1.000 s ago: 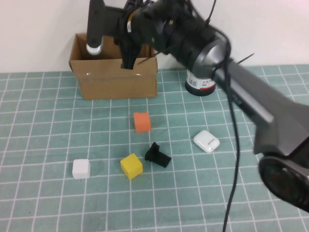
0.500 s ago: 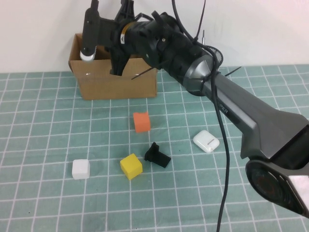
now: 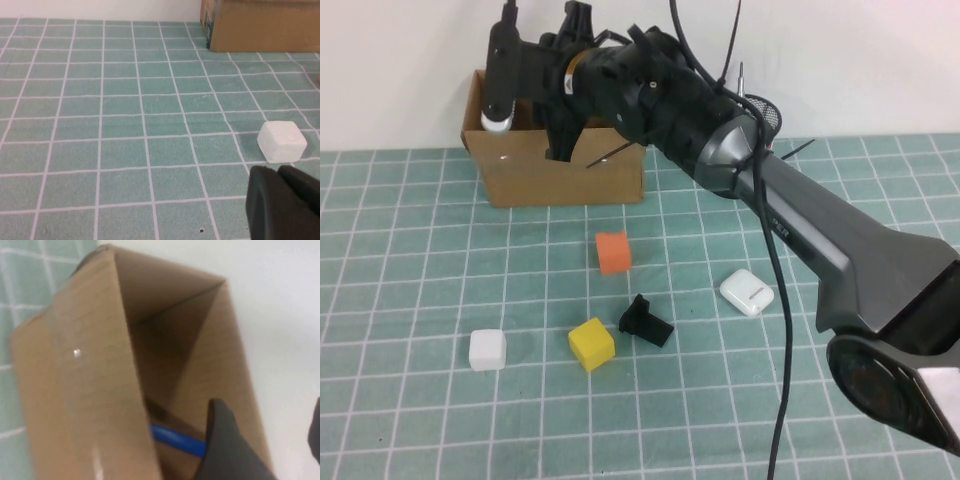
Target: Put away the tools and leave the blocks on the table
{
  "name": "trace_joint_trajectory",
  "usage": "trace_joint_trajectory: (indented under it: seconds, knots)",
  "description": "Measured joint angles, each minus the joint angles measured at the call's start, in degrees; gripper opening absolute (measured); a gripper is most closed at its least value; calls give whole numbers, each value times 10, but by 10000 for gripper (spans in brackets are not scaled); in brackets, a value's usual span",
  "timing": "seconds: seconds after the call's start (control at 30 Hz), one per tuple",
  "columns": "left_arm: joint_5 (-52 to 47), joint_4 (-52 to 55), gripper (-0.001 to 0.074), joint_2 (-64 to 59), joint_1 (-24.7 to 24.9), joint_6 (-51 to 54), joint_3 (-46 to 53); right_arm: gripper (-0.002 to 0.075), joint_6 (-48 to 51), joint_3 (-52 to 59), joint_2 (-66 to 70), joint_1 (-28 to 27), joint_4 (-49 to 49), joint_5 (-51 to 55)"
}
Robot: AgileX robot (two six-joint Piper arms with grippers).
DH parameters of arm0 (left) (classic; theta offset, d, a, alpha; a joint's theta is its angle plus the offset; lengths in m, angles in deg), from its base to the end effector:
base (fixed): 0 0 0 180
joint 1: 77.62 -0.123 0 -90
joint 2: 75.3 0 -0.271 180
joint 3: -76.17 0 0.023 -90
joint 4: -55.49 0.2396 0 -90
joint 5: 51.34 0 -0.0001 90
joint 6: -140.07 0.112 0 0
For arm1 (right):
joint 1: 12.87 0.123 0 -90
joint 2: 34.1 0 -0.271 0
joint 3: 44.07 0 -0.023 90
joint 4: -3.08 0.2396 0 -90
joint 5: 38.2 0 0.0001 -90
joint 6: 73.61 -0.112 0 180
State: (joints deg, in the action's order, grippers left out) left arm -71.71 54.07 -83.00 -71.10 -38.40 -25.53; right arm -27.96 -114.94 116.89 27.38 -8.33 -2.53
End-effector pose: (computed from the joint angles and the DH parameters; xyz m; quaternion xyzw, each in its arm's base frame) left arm 0.0757 -0.0096 0.1673 0.0495 0.7990 -0.0365 0.5982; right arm 0.4432 0.3582 0.2707 -0.6018 0.5913 -0.1168 0.5239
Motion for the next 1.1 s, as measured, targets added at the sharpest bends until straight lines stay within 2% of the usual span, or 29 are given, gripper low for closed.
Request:
trace_joint_trajectory:
  seconds: [0.1, 0.2, 0.3, 0.47, 0.6, 0.77, 1.1]
  knots:
    - [0, 0, 1, 0, 0, 0, 0, 304, -9, 0, -24, 14, -19, 62]
    - [0, 0, 1, 0, 0, 0, 0, 285, -75, 0, -71, 36, -53, 139]
    - [0, 0, 1, 0, 0, 0, 0, 227, -182, -1, -128, 61, -81, 225]
    - [0, 0, 1, 0, 0, 0, 0, 77, -319, -3, -205, 86, -87, 348]
    - [0, 0, 1, 0, 0, 0, 0, 7, -418, 18, -253, 86, -92, 364]
    - [0, 0, 1, 0, 0, 0, 0, -7, -475, 77, -326, 86, -92, 368]
    - [0, 0, 1, 0, 0, 0, 0, -8, -530, 348, -558, 86, -55, 370]
